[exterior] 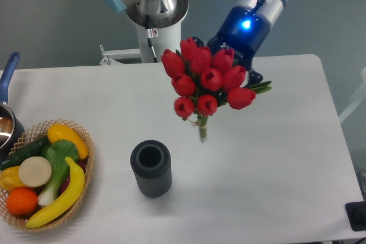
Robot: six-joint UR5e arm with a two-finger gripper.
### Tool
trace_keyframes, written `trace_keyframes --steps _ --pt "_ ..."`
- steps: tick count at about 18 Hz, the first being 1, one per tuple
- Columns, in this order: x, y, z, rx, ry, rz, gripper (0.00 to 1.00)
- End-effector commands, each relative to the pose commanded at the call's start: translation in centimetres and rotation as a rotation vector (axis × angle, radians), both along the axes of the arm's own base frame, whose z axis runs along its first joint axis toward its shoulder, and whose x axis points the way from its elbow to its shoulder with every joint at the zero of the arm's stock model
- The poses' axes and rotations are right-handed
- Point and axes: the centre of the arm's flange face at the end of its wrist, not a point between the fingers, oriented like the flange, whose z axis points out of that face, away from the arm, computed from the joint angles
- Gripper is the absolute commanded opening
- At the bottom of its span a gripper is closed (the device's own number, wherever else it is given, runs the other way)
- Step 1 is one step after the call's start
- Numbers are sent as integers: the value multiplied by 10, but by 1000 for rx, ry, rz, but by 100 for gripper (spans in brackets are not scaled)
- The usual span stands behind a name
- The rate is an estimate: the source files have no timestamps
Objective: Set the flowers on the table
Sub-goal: 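Carry the tulip bouquet up and away from the black vase, then lower the tulip bouquet onto the table and release it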
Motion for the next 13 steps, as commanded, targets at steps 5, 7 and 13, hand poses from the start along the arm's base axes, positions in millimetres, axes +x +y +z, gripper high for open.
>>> trace_keyframes --steps 5,7,13 --pt "-4 -17 -1 -222 110 144 52" --pt "-7 -25 -14 -327 134 196 52" --pt "-8 -50 -76 -631 190 259 52"
